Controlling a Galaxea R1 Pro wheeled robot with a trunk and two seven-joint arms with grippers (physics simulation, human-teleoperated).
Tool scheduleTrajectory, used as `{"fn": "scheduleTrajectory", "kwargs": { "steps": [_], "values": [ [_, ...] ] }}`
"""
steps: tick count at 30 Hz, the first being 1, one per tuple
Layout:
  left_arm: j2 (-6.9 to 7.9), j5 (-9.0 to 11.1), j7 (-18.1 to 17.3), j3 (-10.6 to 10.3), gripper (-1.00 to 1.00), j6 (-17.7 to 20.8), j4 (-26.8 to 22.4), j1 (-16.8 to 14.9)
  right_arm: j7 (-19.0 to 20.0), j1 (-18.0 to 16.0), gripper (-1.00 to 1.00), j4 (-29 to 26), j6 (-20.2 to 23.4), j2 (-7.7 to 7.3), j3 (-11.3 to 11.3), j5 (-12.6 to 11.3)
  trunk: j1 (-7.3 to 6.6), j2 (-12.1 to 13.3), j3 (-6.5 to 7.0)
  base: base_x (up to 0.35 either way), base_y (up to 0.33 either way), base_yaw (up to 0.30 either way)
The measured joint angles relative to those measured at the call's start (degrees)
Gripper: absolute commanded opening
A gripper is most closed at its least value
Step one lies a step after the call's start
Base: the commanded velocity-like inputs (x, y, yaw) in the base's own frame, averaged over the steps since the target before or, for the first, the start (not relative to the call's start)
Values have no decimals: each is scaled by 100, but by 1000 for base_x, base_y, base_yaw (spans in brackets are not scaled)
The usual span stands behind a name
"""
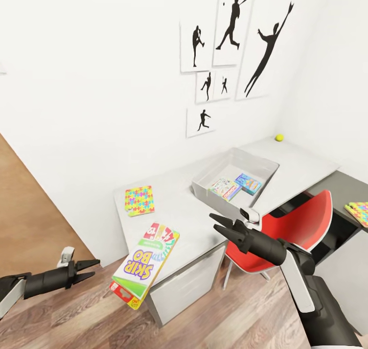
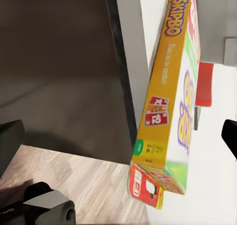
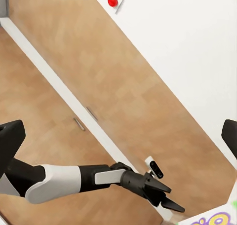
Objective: Put all the toys in the child's room - the three board games (two on the bed and one on the table), the two jigsaw puzzles on the table, and the tennis ball on the table - inside the toy box on the table in the child's room.
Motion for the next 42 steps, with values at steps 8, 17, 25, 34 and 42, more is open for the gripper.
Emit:
{"fn": "scheduleTrajectory", "kwargs": {
  "steps": [8,17,25,34,42],
  "values": [
    [-68,-3,1,-338,100,-12,-29,0,-8,0,100,0,-5,5,-1,1,0,0,0,0,0,0],
    [-134,-3,1,-532,100,-15,-42,0,-9,0,100,-1,-7,6,-1,2,1,0,0,-71,-63,0],
    [-141,-3,1,-546,100,-14,-44,0,-9,0,100,2,-7,6,-1,1,0,0,0,-49,-50,0],
    [-156,-3,1,-548,100,-35,-44,0,-14,0,100,4,-8,6,-1,2,-1,0,0,13,-43,0],
    [-179,-4,4,-548,100,-52,-55,0,-17,0,100,6,-16,21,-1,3,-1,0,0,97,-105,0]
  ]
}}
